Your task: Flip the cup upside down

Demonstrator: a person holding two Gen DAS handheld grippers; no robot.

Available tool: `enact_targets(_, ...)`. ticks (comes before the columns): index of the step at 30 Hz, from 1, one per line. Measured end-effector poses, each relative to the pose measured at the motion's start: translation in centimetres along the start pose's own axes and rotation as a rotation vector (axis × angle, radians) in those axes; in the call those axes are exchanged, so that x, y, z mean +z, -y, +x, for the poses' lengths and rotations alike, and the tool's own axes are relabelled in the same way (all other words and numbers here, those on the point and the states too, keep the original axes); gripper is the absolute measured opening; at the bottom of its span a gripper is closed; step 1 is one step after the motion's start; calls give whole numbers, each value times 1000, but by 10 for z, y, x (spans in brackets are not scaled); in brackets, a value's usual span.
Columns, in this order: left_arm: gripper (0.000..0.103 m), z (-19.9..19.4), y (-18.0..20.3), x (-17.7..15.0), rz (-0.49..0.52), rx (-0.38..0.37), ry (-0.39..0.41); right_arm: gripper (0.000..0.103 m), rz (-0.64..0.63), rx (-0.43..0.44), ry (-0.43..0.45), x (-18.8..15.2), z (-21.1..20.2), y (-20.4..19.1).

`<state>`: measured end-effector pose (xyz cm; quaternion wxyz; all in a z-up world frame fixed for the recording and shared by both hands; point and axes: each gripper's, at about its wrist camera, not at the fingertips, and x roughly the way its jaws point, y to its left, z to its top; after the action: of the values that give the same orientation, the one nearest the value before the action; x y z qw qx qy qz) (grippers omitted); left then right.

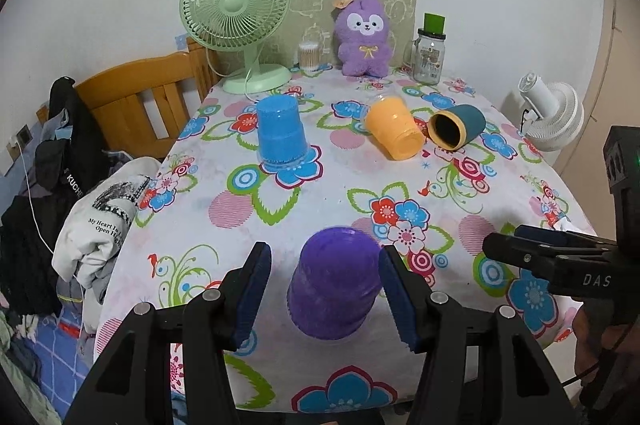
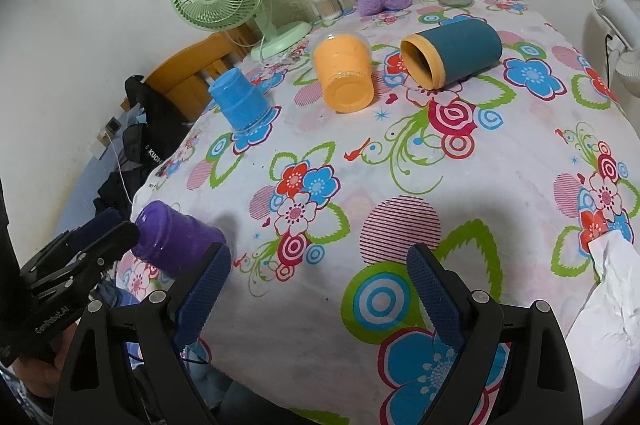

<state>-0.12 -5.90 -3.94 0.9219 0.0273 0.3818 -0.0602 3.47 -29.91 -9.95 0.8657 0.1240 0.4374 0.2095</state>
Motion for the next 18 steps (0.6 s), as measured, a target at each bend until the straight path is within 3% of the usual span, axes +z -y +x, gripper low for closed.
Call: enact_targets(18, 88, -16, -20, 4, -64, 14, 50, 92, -70, -35, 28, 10, -10, -29)
